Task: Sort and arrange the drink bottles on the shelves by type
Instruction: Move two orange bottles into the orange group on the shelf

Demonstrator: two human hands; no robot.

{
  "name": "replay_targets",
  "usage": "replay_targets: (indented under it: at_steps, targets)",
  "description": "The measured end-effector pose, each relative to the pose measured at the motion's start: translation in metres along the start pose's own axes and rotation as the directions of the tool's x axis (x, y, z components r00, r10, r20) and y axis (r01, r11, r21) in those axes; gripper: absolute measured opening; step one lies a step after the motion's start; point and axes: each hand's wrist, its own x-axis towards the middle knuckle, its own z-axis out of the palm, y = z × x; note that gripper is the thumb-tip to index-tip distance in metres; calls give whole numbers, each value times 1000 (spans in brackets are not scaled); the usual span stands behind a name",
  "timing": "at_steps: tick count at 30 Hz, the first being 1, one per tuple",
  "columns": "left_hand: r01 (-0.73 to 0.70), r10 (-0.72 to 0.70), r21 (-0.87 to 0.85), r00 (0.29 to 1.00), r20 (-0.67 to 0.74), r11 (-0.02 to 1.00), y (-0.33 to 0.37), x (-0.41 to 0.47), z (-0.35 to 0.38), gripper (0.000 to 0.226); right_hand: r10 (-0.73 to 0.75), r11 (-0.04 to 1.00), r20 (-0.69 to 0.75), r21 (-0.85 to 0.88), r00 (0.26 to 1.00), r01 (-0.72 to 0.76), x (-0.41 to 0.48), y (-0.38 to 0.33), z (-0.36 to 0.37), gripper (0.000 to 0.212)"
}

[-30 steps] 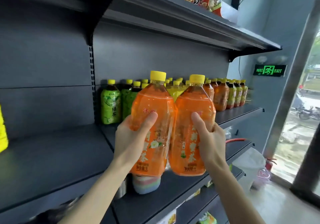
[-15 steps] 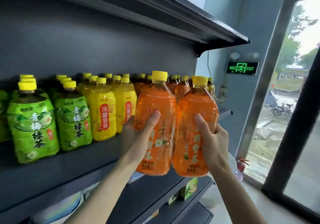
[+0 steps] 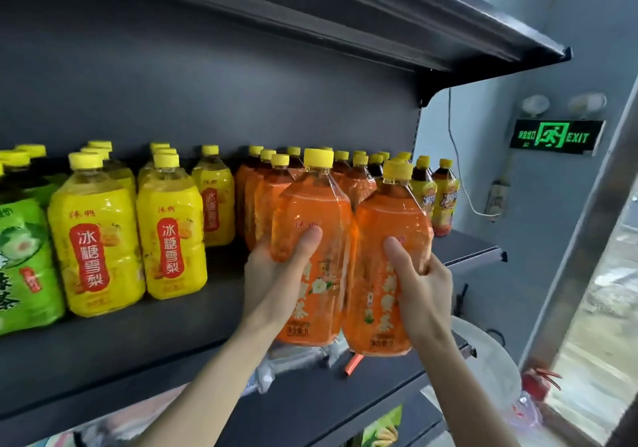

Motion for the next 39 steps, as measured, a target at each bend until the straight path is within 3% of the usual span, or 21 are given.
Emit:
replay_targets:
  at_steps: [4,12,20,24,27,32,39]
  targets:
    - [-15,16,16,998,-69,1000,-27,34,32,68,-4,1000,43,-6,999,4,56,28,1,52]
    - [19,-13,27,982,-191,999,-66,84,84,39,-11,999,143,39,990,6,145,76,-3,54]
    - [21,21,106,922,-387,994,-86,95,122,70,-2,991,278,129,961,-35,195,110,-9,55]
    - [23,61,192,905,-421,981,-86,94,138,59,-16,979,336,195,942,-53,209,120,-15,56]
    - [45,58,214,891,-451,976,-85,96,146,56,-26,976,393,210,919,-62,216,122,-18,39]
    - [62,83,311,898,-433,949,-81,92,147,61,-48,974,417,221,907,-50,219,127,-19,67]
    - [56,217,627,911,-351,777,-100,56,132,81,-45,964,429,255,902,-73,219,127,-19,62]
